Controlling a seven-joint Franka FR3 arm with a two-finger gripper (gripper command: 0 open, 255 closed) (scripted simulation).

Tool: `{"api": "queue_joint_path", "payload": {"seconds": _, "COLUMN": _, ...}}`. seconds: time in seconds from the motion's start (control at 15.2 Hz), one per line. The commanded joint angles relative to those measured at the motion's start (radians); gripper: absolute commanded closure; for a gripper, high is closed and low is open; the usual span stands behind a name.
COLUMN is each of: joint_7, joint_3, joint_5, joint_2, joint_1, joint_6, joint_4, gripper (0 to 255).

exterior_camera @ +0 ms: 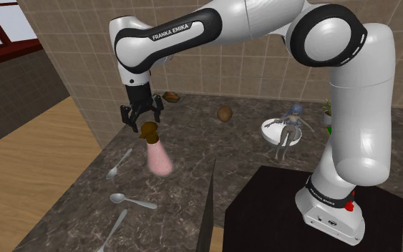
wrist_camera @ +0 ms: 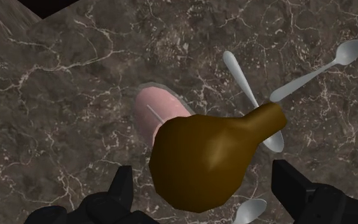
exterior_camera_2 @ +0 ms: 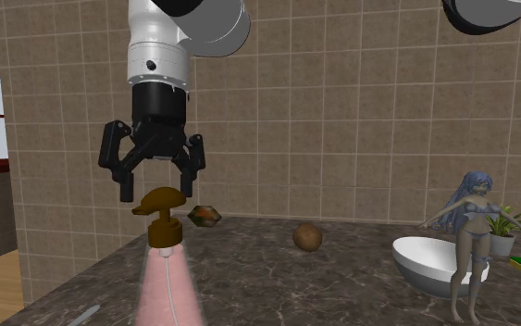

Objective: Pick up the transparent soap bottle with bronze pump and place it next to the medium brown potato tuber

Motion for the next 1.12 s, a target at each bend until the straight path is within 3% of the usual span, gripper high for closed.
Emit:
{"api": "queue_joint_path", "payload": {"seconds": 0.0, "joint_7": 0.0, "joint_3": 0.0, "joint_5": 0.0, "joint_2": 0.0, "joint_1": 0.0, "joint_6": 0.001, "joint_4": -0.001, "gripper": 0}}
{"api": "queue_joint_path", "payload": {"seconds": 0.13, "joint_7": 0.0, "joint_3": 0.0, "joint_5": 0.0, "joint_2": 0.0, "joint_1": 0.0, "joint_6": 0.0, "joint_4": 0.0, "gripper": 0}}
{"api": "queue_joint_path", "payload": {"seconds": 0.2, "joint_7": 0.0, "joint_3": 0.0, "joint_5": 0.0, "joint_2": 0.0, "joint_1": 0.0, "joint_6": 0.0, "joint_4": 0.0, "gripper": 255}}
{"api": "queue_joint_path", "payload": {"seconds": 0.79, "joint_7": 0.0, "joint_3": 0.0, "joint_5": 0.0, "joint_2": 0.0, "joint_1": 0.0, "joint_6": 0.001, "joint_4": -0.001, "gripper": 255}}
{"api": "queue_joint_path", "payload": {"seconds": 1.06, "joint_7": 0.006, "joint_3": 0.001, "joint_5": 0.0, "joint_2": -0.005, "joint_1": 0.001, "joint_6": -0.05, "joint_4": 0.046, "gripper": 255}}
